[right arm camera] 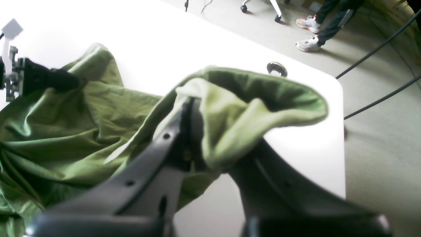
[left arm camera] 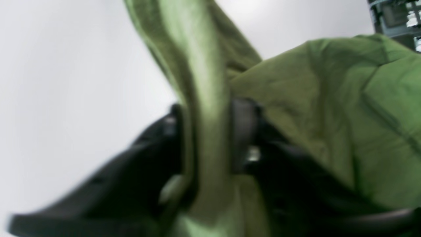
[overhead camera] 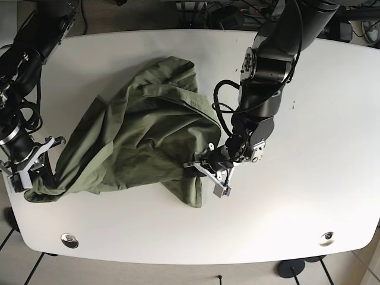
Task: Fold the T-shirt properly
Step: 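Grasp the shirt edges with both grippers and spread it out, then lift the shirt by two corners with both grippers and lay it flat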
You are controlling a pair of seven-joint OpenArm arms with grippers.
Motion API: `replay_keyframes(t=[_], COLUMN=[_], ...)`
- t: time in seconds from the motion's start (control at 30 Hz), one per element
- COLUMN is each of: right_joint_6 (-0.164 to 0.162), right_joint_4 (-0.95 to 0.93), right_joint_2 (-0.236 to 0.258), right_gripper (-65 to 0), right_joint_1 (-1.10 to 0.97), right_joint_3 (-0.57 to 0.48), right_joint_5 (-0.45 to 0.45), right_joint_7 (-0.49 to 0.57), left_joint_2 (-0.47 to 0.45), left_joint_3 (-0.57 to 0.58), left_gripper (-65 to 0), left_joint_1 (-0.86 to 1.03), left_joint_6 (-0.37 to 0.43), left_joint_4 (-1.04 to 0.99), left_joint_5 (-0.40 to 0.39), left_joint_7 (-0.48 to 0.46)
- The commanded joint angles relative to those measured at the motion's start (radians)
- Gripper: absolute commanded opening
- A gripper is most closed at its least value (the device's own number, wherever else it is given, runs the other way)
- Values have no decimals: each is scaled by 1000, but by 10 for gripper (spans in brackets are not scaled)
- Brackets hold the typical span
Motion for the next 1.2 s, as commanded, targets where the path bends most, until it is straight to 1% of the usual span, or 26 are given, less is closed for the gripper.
replay_keyframes(t=[0.03,0.13,0.17,0.2,0.3,0.37,0.43,0.5,0.53,0.57,0.67,0.73,0.8,0.87,0.97,1.0,1.1,1.2], right_joint_6=[2,2,2,0,-7,-7,-7,-1,-1,-1,-3,0,2,2,-3,-3,-3,-3], right_joint_4=[14,14,14,15,12,-5,-64,-117,-163,-202,-341,-434,-534,-618,-743,-766,-773,-743], right_joint_2=[17,-1,-4,-6,-6,-7,-10,-10,-10,-10,-1,-1,-4,-1,1,1,1,-7], right_gripper=[-631,-631,-631,-631,-631,-631,-631,-631,-631,-631,-631,-631,-631,-631,-631,-631,-631,-631], right_joint_1=[21,21,21,21,30,58,118,187,248,288,444,550,656,756,922,966,1046,1058], right_joint_3=[8,11,11,11,11,5,-8,-54,-80,-93,-163,-181,-192,-247,-325,-339,-347,-337], right_joint_5=[14,10,10,10,7,5,-47,-101,-135,-156,-213,-253,-280,-297,-297,-296,-290,-285], right_joint_7=[33,33,33,33,36,36,36,39,58,71,93,96,127,171,232,232,232,174], left_joint_2=[-33,-51,-90,-109,-156,-195,-243,-287,-320,-333,-383,-418,-436,-456,-475,-478,-530,-541], left_joint_3=[8,2,0,0,0,0,0,0,0,2,2,2,8,9,9,8,9,9], left_gripper=[-650,-650,-650,-650,-650,-650,-650,-650,-650,-650,-650,-650,-650,-650,-650,-650,-650,-650], left_joint_1=[-18,-26,-21,-20,19,28,25,17,-9,-30,-119,-194,-271,-351,-514,-558,-641,-632], left_joint_6=[8,1,1,1,3,8,8,8,8,8,8,6,6,6,3,3,3,1], left_joint_4=[11,26,92,158,328,434,529,605,651,666,667,660,660,660,580,557,531,526], left_joint_5=[14,9,8,-3,-69,-113,-155,-178,-187,-189,-189,-184,-182,-181,-181,-181,-184,-189], left_joint_7=[8,8,16,39,125,163,197,211,212,212,214,214,212,214,214,214,214,214])
